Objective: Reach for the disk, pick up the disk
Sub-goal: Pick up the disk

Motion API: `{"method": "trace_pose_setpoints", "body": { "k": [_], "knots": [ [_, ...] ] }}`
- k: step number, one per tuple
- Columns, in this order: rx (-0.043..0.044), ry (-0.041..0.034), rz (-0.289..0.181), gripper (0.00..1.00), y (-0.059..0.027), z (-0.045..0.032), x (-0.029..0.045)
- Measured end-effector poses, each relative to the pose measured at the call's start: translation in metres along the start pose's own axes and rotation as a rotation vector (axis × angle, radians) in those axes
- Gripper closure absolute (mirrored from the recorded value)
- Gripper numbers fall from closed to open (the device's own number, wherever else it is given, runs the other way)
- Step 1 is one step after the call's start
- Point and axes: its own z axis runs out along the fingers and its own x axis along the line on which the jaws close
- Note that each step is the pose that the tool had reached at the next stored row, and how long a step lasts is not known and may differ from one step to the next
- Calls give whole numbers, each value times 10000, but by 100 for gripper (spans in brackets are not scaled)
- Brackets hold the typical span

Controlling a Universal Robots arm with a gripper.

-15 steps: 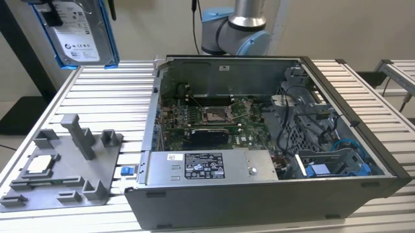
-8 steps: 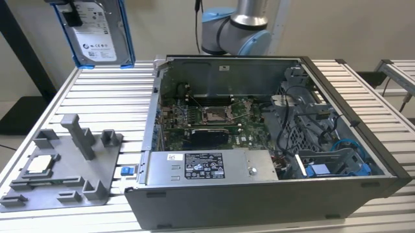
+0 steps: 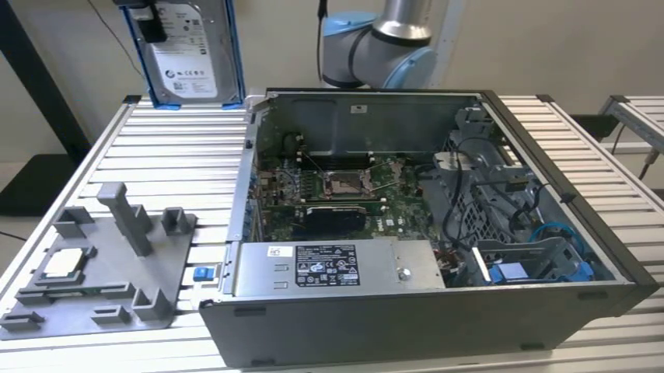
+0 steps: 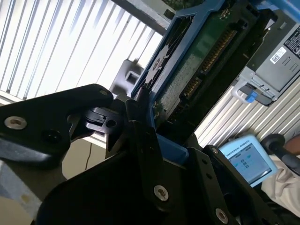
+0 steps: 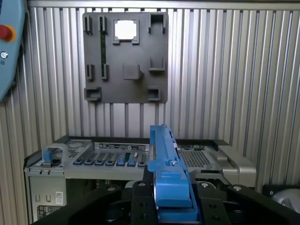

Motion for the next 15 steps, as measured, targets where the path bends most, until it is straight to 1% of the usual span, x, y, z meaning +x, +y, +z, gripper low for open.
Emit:
{"method": "trace_pose_setpoints", "body": {
  "k": [15],
  "knots": [
    [-3, 0, 0, 100, -681, 58, -2]
  ]
}}
